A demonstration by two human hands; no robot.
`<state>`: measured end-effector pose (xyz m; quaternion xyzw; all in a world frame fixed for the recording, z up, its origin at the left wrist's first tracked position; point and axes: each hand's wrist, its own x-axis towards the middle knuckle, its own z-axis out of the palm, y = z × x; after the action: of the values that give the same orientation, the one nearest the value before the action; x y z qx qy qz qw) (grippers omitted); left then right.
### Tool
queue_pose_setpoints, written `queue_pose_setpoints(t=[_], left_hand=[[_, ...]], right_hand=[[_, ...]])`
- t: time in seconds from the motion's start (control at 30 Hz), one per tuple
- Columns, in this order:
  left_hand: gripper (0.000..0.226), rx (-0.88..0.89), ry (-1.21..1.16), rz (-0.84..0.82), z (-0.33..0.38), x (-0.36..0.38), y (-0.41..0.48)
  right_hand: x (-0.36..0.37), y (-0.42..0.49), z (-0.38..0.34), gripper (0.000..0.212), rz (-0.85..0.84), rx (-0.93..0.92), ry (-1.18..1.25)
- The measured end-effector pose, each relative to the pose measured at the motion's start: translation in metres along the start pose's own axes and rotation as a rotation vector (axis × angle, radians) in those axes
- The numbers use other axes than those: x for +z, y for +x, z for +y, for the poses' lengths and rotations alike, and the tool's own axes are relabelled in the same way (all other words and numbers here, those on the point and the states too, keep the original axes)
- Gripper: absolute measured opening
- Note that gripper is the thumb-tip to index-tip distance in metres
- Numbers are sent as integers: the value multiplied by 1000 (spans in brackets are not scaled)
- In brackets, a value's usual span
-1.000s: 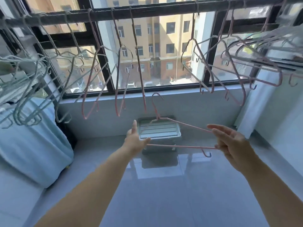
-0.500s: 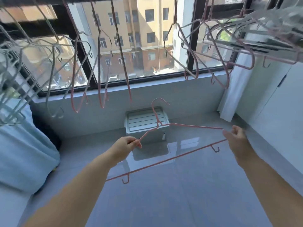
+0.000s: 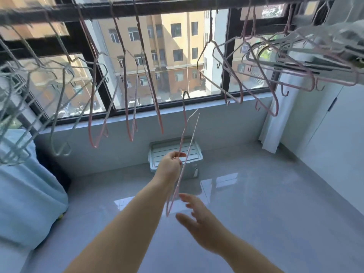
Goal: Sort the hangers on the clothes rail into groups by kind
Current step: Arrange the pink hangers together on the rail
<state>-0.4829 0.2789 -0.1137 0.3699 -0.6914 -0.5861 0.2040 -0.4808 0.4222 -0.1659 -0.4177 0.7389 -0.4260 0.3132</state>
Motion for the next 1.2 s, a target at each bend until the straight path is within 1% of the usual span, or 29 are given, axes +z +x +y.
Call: queue_pose_setpoints(t=[0.07, 0.2, 0.3, 0.37, 0.43, 0.57, 0.67, 0.77, 0.83, 0.93, 1.03, 1.13, 1.2], left_hand=[[35, 13, -75, 30, 12, 14, -8], [31, 81, -212, 53, 40, 27, -24], [32, 121, -267, 32, 64, 27, -36], [28, 170, -261, 20, 83, 23, -44], [23, 259, -224, 9, 99, 16, -50], [18, 407, -88, -36, 126, 2, -57], [15, 466, 21, -43, 148, -1, -57], [15, 464, 41, -59, 166, -2, -52], [18, 467, 55, -66, 172, -3, -44], [31, 400, -49, -72, 177, -4, -31], [31, 338, -187, -48, 172, -3, -23], [28, 335, -216, -21, 163, 0, -21], [35, 330, -217, 10, 157, 2, -19]], right_hand=[[5, -4, -12, 50, 11, -35, -27], [-11, -10, -25, 46, 150, -102, -94], [-32, -14, -32, 45, 232, -224, -67], [-47, -17, -46, 49, 257, -288, -26], [-63, -19, -63, 50, 258, -339, 11], [-96, -16, -101, 51, 223, -423, 32], [-121, -5, -127, 44, 189, -433, 43], [-141, 11, -149, 31, 198, -447, 67], [-151, 22, -162, 28, 189, -437, 77], [-159, 39, -170, 28, 166, -380, 85], [-157, 54, -168, 26, 174, -313, 68], [-151, 58, -160, 31, 184, -292, 42], [-145, 55, -158, 32, 194, -277, 76]])
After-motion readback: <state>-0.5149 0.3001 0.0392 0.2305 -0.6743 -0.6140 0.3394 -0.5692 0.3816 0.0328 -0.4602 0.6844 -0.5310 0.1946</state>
